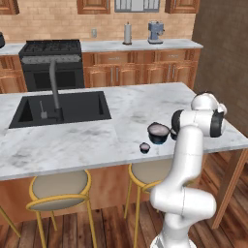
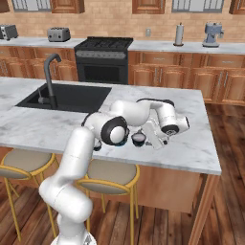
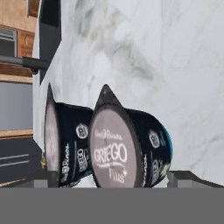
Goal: Stack the yogurt containers by placing the smaller containers on top of the larger containers.
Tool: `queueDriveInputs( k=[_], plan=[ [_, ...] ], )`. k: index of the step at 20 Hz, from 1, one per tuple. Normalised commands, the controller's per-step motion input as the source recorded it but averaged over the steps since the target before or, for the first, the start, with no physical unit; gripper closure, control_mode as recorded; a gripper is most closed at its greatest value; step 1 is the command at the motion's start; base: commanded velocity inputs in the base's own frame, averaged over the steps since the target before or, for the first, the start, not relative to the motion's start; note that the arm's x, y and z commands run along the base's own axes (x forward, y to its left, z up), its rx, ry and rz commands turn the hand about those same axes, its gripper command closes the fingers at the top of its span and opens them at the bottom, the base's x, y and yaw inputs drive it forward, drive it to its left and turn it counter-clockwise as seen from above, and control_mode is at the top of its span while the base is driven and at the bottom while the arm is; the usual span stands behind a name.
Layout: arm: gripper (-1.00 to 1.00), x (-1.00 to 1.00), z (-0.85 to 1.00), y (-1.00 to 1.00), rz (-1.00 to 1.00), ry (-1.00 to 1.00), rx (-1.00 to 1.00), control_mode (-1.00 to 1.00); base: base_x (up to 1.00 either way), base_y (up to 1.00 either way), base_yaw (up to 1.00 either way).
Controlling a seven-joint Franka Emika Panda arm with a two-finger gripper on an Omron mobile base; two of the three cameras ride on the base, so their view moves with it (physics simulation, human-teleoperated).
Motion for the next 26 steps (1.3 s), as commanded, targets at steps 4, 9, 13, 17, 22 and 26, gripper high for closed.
queueDriveInputs(
  k=[4,9,13,17,22,26],
  plan=[
    [-1.00,0.31,-0.22,0.00,0.03,0.00,0.00,-1.00,0.00,0.00,0.00],
    [-1.00,0.28,-0.15,0.00,0.03,0.01,0.00,-1.00,0.00,0.00,0.00],
    [-1.00,0.05,-0.14,0.00,0.03,0.00,0.00,-1.00,0.00,0.00,0.00],
    [-1.00,0.00,-0.18,0.00,0.04,0.00,0.00,-1.00,0.00,0.00,0.00],
    [-1.00,0.00,-0.23,0.05,0.03,0.00,-0.01,-1.00,0.00,0.00,0.00],
    [-1.00,0.00,-0.26,0.09,0.01,0.00,-0.02,-1.00,0.00,0.00,0.00]
  ],
)
